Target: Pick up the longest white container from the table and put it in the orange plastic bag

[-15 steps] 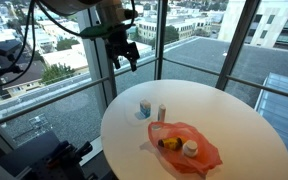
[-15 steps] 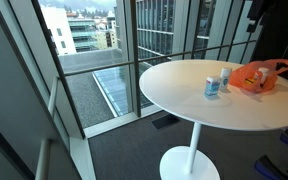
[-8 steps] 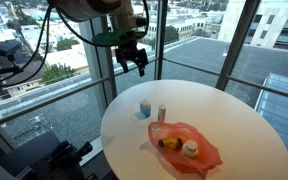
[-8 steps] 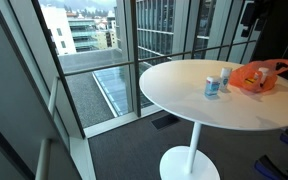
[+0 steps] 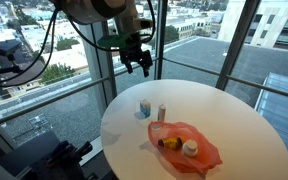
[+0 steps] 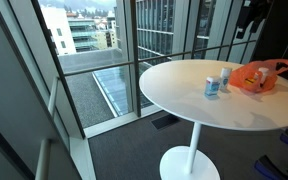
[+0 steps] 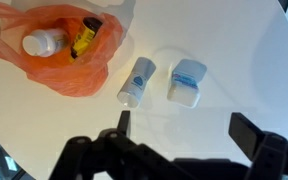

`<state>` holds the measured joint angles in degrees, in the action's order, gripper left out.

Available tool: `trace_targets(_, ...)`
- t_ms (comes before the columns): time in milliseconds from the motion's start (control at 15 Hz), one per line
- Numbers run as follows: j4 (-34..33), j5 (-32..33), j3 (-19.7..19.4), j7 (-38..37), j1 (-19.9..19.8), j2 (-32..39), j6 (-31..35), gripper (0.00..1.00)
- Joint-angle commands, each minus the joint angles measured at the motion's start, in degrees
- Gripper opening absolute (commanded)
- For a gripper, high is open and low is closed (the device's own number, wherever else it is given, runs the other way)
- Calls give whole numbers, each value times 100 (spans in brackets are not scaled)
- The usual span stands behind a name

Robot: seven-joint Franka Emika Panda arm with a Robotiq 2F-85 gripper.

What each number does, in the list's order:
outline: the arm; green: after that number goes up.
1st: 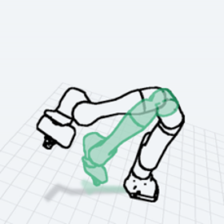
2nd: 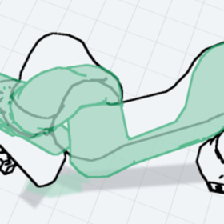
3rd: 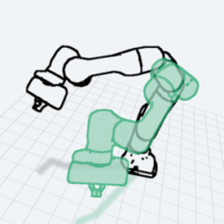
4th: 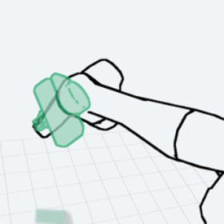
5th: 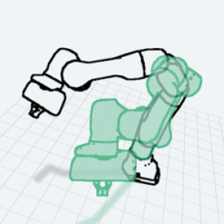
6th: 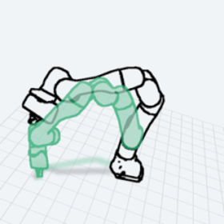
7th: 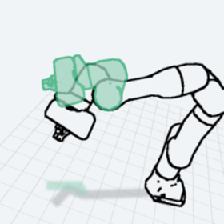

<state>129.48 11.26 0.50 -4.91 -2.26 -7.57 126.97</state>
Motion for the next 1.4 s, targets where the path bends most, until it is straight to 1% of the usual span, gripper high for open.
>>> trace_targets(0,-375,-48,-177,277,-61,520,319,100)
trace_targets(267,-712,-314,-380,644,-160,1090,654,100)
trace_targets(533,-1244,-795,-497,1394,-325,1758,458,100)
trace_targets(800,-1616,-1213,-465,2134,-567,2304,250,100)
trace_targets(1067,-1848,-1204,-419,2663,-698,2690,143,100)
trace_targets(1333,-1869,-889,-413,2849,-632,2921,271,100)
